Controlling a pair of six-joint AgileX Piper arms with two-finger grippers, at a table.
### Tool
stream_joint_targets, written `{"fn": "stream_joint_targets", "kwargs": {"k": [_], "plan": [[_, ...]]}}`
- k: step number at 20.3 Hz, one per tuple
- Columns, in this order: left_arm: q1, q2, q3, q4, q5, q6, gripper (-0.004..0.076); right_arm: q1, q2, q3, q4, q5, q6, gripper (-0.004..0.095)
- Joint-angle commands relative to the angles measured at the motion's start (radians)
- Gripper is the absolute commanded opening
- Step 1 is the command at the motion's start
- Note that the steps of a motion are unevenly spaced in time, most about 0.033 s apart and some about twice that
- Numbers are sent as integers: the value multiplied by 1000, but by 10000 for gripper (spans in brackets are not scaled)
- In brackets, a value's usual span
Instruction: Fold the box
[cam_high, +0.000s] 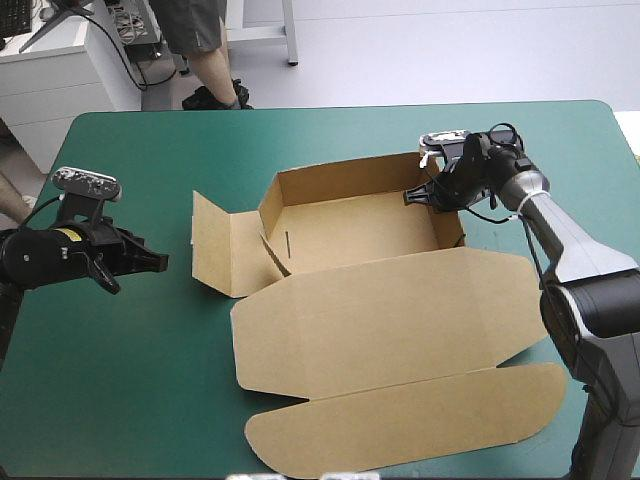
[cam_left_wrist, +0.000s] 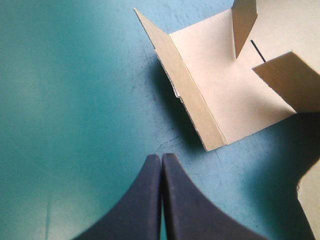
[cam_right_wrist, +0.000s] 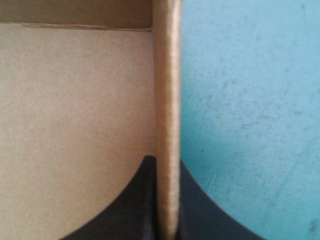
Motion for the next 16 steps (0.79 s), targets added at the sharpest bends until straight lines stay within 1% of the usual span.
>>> {"fn": "stream_joint_targets", "kwargs": {"k": [1,4,7,9,11,12,14,16], "plan": [[-1,-22,-26,-29,-42,-2,-9,-5,-57,-31,-1,-7,-12,-19],[-1,-22,-26,-25,-42,-2,-9,-14,-84,-33,-3,11,-17,-19],[-1,-22,-26,7,-42,-2,-9,-72,-144,-73,4,138,-83,-19],[-1,-22,-25,7,-42,-2,-9,-132,-193,-90,36,224,-144,-19],[-1,-22,-24,7,-42,-2,-9,-204,-248,-90,135,278,-224,-19],[-1,-22,-24,7,-42,-2,-9,-250,-278,-90,203,298,-264,-19],[-1,-22,-24,5,-44,-2,-9,-324,-335,-90,315,321,-326,-19],[-1,-22,-24,5,-44,-2,-9,-358,-375,-90,322,321,-329,-19]]}}
